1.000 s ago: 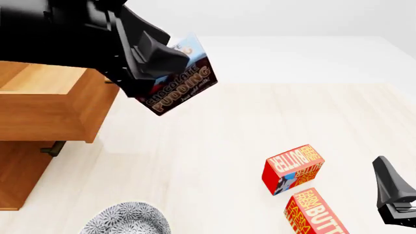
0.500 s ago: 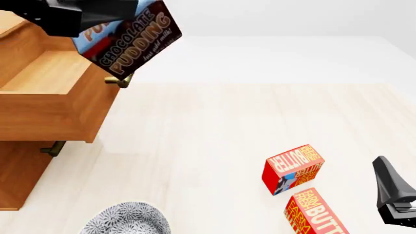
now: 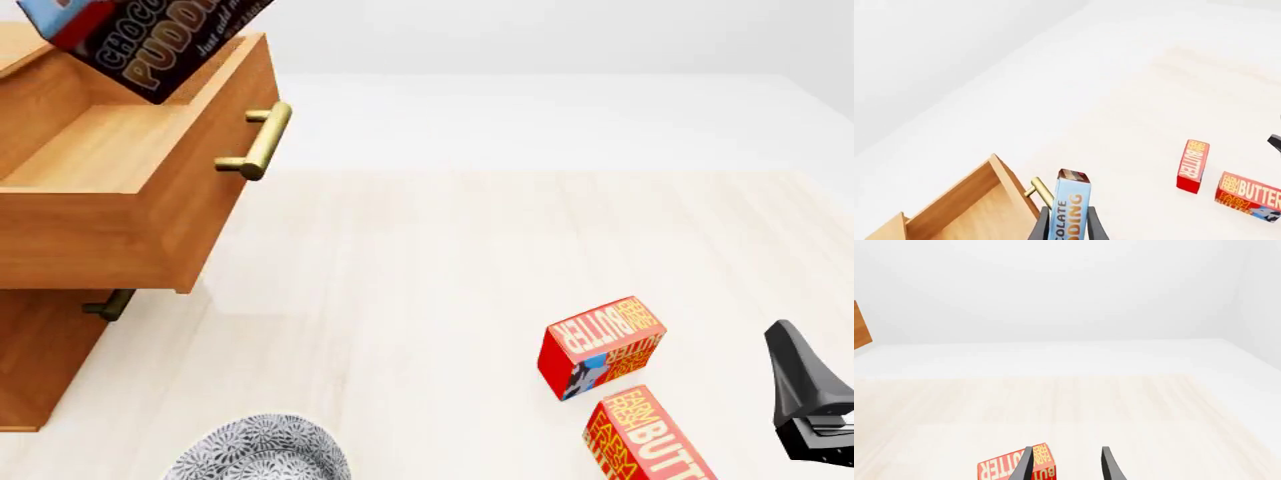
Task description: Put the chocolate pudding in the top drawer of the cabinet and close it.
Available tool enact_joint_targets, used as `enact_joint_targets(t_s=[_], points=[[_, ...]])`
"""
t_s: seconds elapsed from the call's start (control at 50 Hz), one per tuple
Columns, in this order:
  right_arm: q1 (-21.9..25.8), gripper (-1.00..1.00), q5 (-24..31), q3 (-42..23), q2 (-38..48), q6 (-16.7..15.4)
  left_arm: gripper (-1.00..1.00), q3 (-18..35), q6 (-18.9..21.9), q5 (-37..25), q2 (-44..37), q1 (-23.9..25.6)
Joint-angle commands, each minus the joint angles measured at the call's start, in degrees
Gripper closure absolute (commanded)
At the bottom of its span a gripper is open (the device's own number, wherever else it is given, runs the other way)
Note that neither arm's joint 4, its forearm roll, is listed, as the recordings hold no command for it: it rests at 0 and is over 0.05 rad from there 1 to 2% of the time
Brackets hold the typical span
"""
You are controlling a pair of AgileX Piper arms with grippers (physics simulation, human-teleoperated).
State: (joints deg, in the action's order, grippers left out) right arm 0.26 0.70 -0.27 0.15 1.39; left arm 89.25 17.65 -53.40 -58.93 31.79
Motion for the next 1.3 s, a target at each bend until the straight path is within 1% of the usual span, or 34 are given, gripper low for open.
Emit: enact_joint_targets(t_s=[0.02,0.06,0.1,0.16,0.26,0.28,0.3,0.42,0.44,0.5,0.52,0.56,0.58,0.62,0.64,0.66,0.68,0.74,0.84,0.86,0.9,0.92,0.96,1.0,1.04,1.06,1.18,1.22,1.24,1.3], points=[[-0.02,-1.00,-0.23,0.04,0.12,-0.18,1.00,-1.94,2.15,1.10,-0.26,-6.17],[-0.01,-1.00,-0.23,0.05,0.12,-0.18,1.00,-1.79,1.87,1.36,-0.58,-6.70],[-0.01,-1.00,-0.23,0.05,0.13,-0.17,1.00,-1.92,1.73,1.48,-0.63,-8.54],[-0.01,-1.00,-0.23,0.05,0.12,-0.18,1.00,-2.66,1.74,2.16,-0.96,-9.92],[-0.03,-1.00,-0.23,0.05,0.13,-0.17,1.00,-2.92,1.46,2.45,-1.01,-10.31],[-0.04,-1.00,-0.23,0.05,0.11,-0.18,1.00,-2.55,0.61,2.28,-1.34,-10.25],[-0.04,-1.00,-0.23,0.05,0.11,-0.18,1.00,-2.54,0.61,2.27,-1.35,-10.25],[-0.03,-1.00,-0.23,0.05,0.12,-0.17,1.00,-3.74,0.16,3.76,-1.82,-13.00],[-0.03,-1.00,-0.23,0.05,0.12,-0.17,1.00,-4.02,-0.46,4.00,-2.10,-13.60],[-0.03,-1.00,-0.23,0.04,0.12,-0.18,1.00,-5.03,-0.52,4.75,-2.28,-14.07],[-0.03,-1.00,-0.23,0.05,0.12,-0.17,1.00,-5.28,-1.65,4.83,-2.53,-14.13],[-0.03,-1.00,-0.23,0.05,0.12,-0.17,1.00,-5.49,-1.67,4.88,-2.28,-14.91],[-0.03,-1.00,-0.23,0.05,0.13,-0.16,1.00,-5.15,-2.85,4.58,-2.56,-15.01],[-0.01,-1.00,-0.23,0.05,0.12,-0.18,1.00,-5.68,-2.24,4.84,-2.29,-15.97],[-0.02,-1.00,-0.23,0.05,0.12,-0.18,1.00,-5.77,-3.08,4.77,-2.60,-16.13],[-0.02,-1.00,-0.23,0.05,0.12,-0.18,1.00,-5.76,-3.08,4.77,-2.60,-16.13],[-0.02,-1.00,-0.23,0.05,0.12,-0.18,1.00,-6.97,-2.72,5.60,-2.46,-16.72],[-0.01,-1.00,-0.23,0.05,0.13,-0.17,1.00,-7.73,-2.99,6.30,-2.29,-17.27],[-0.02,-1.00,-0.23,0.05,0.12,-0.17,1.00,-9.12,-4.63,7.09,-2.46,-18.43],[-0.02,-1.00,-0.23,0.05,0.12,-0.18,1.00,-9.52,-4.32,7.41,-2.26,-19.20],[-0.02,-1.00,-0.23,0.05,0.12,-0.16,1.00,-9.66,-4.47,7.47,-2.22,-19.16],[-0.02,-1.00,-0.23,0.05,0.12,-0.18,1.00,-10.56,-4.05,7.98,-2.06,-20.21],[-0.02,-1.00,-0.23,0.05,0.12,-0.17,1.00,-11.12,-4.31,8.32,-1.95,-20.04],[-0.02,-1.00,-0.23,0.05,0.12,-0.16,1.00,-12.20,-4.10,8.99,-1.74,-21.22],[-0.03,-1.00,-0.23,0.04,0.12,-0.19,1.00,-12.80,-4.82,9.27,-1.98,-21.51],[-0.03,-1.00,-0.23,0.05,0.12,-0.18,1.00,-13.52,-4.16,9.92,-1.84,-23.01],[-0.03,-1.00,-0.23,0.05,0.12,-0.17,1.00,-15.04,-4.77,11.43,-2.49,-24.04],[-0.02,-1.00,-0.23,0.05,0.12,-0.18,1.00,-16.21,-3.67,12.44,-2.48,-25.72],[-0.01,-1.00,-0.23,0.05,0.12,-0.17,1.00,-16.32,-4.29,12.56,-2.81,-25.23],[-0.01,-1.00,-0.23,0.05,0.12,-0.18,1.00,-16.81,-5.18,13.30,-3.55,-25.74]])
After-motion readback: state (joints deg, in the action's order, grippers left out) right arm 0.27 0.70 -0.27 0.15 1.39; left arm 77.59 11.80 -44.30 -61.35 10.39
